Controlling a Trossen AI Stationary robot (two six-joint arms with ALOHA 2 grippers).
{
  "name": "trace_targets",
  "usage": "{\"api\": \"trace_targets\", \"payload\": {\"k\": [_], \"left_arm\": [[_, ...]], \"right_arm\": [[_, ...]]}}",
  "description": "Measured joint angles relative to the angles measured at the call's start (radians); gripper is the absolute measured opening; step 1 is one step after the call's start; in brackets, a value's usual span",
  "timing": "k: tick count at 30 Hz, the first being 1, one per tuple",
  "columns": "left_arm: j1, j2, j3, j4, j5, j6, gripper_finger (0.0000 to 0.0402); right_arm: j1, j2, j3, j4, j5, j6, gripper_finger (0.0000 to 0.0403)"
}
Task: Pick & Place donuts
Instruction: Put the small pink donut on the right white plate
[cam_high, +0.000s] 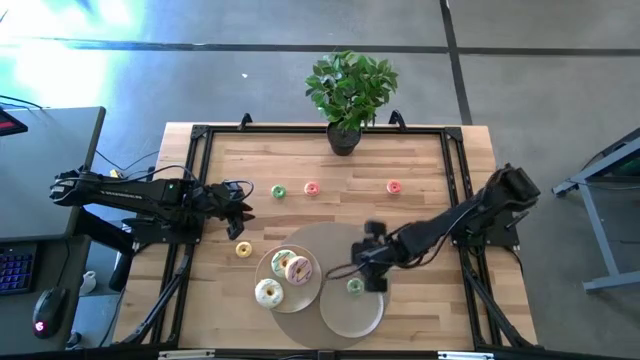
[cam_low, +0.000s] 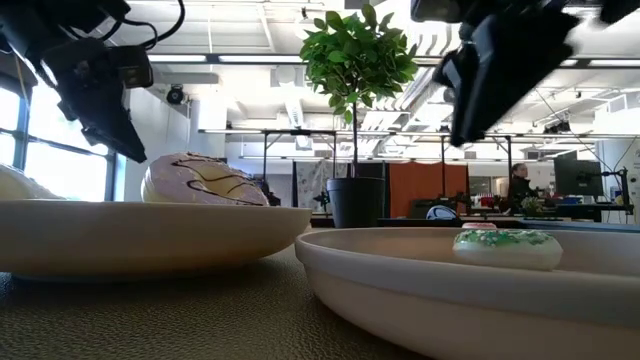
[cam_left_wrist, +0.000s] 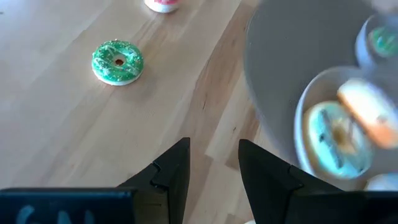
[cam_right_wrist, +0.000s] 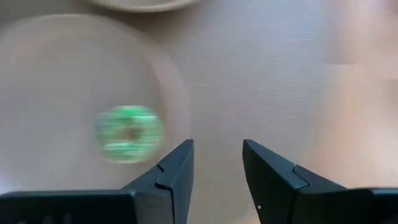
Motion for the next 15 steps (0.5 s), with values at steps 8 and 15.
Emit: {"api": "trace_targets", "payload": {"k": [8, 15], "left_arm": [[0.0, 0.0, 0.001, -0.015, 0.139, -0.021, 0.0135], [0.0, 0.0, 0.001, -0.02, 0.138, 0.024, 0.0135]], "right_arm": [[-0.128, -0.121, -0.101, -0.15, 0.231, 0.003, 0.0142], [-0.355, -0.136, -0.293, -0.098, 0.195, 0.001, 0.0151]]}}
